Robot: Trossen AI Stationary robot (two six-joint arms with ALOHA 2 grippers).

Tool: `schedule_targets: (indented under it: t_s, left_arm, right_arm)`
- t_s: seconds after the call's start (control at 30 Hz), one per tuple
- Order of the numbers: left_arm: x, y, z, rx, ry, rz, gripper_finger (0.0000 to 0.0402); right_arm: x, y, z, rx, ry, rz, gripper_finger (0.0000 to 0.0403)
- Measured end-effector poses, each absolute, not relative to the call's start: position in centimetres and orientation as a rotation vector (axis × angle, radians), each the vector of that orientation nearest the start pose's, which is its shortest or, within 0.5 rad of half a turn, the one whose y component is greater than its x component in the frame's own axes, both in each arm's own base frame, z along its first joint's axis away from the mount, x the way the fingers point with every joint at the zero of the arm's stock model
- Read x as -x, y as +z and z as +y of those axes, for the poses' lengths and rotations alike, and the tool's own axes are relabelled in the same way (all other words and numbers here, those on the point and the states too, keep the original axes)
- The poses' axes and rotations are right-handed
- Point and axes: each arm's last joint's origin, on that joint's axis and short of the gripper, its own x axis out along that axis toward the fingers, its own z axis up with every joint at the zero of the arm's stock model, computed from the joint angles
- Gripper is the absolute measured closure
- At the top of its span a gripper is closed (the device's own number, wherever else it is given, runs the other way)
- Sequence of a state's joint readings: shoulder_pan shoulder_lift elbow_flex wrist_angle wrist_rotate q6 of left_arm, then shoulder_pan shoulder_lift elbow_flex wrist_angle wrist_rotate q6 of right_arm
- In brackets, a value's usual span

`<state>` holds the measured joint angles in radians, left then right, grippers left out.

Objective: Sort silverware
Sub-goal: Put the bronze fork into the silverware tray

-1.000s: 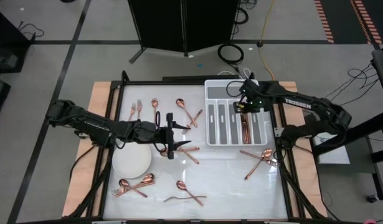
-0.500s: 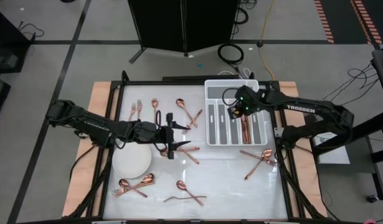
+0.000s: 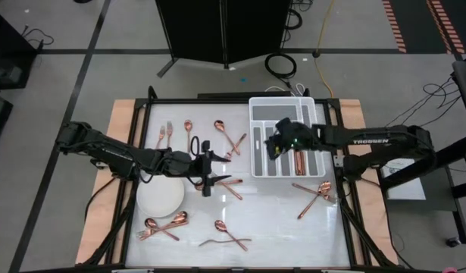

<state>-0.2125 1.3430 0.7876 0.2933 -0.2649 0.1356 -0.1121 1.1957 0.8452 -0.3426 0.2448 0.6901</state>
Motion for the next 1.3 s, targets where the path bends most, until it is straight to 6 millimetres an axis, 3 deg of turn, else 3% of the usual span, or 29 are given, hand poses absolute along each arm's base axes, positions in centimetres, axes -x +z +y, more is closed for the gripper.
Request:
schedule_targets:
  t_s: [0.23,0.47,0.57,0.73,0.97,1.3]
  left_arm:
    - [-28.5,25.8,-6.6,-0.184,-0.005,0.253,0.0164]
    - [-28.1,25.6,-8.1,-0.098,-0.1,0.267,0.0164]
    - [-27.7,24.8,-8.6,-0.059,-0.118,0.355,0.0164]
    - [-26.0,22.3,-9.4,0.085,-0.071,0.651,0.0164]
    - [-24.1,20.3,-10.7,0.157,0.019,0.856,0.0164]
    - [-22.9,17.8,-13.8,0.092,-0.087,1.01,0.0164]
  right_arm:
    - [-27.2,26.1,1.3,-0.479,-0.355,0.445,0.0277]
    - [-29.3,23.2,4.2,-0.365,-0.256,0.525,0.0277]
    - [-29.8,21.7,4.7,-0.33,-0.248,0.578,0.0277]
    - [-30.4,20.6,4.9,-0.265,-0.233,0.605,0.0277]
    - [-30.9,21.9,5.5,-0.242,-0.176,0.482,0.0277]
    - [-30.7,22.4,7.5,-0.197,-0.092,0.438,0.0277]
